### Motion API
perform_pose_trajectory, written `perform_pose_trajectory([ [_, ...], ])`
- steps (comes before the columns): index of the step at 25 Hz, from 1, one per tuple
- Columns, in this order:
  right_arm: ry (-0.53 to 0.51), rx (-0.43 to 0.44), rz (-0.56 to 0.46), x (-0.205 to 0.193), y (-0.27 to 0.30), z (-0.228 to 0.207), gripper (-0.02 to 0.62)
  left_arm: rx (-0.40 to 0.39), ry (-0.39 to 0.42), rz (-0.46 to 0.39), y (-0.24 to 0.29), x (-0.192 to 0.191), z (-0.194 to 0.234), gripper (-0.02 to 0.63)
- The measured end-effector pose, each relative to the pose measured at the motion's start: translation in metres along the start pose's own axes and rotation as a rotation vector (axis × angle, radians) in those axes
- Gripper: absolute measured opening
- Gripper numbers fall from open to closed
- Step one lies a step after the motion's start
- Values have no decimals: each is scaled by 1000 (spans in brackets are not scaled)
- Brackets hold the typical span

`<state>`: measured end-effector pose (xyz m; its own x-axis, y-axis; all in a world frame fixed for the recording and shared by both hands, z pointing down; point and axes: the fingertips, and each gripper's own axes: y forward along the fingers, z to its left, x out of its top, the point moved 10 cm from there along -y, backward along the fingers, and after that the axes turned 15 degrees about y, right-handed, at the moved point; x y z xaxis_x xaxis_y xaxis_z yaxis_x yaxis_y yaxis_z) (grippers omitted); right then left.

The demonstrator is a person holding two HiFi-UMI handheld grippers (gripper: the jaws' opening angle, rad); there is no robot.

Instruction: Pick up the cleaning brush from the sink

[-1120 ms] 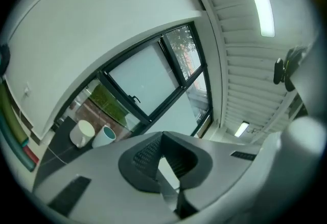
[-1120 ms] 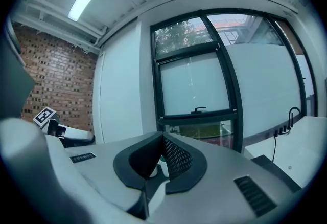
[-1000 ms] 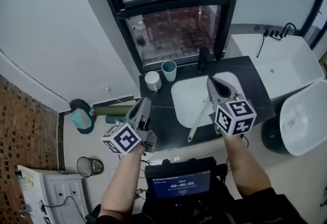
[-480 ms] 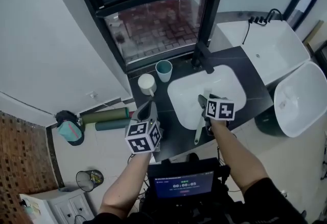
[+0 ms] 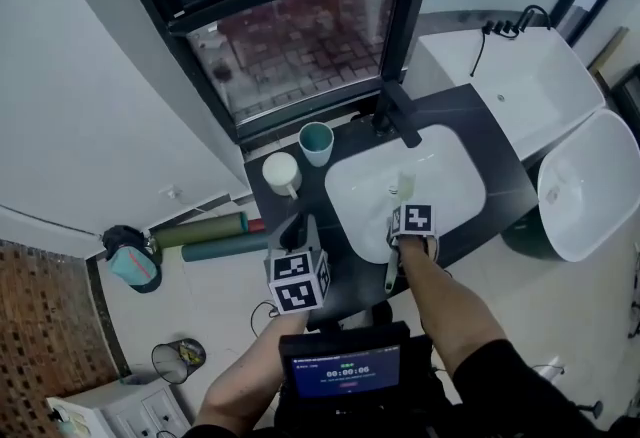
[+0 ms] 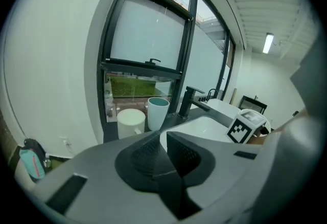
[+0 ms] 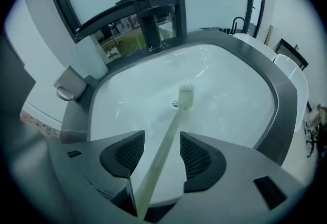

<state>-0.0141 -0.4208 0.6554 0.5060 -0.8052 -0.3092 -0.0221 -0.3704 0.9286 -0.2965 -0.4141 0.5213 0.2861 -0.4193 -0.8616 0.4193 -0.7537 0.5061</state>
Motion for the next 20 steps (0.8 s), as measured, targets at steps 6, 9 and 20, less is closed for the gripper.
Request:
perform_pose_trajectory([
  [6, 3, -53, 106, 2, 35, -2, 199, -22, -62, -5, 13, -20, -5, 40],
  [9, -31, -99, 130, 3, 46, 3, 189, -42, -89, 26, 19, -31, -5, 40],
  [20, 89, -126, 123, 8, 30, -14, 38, -59, -103, 6, 13, -34, 2, 40],
])
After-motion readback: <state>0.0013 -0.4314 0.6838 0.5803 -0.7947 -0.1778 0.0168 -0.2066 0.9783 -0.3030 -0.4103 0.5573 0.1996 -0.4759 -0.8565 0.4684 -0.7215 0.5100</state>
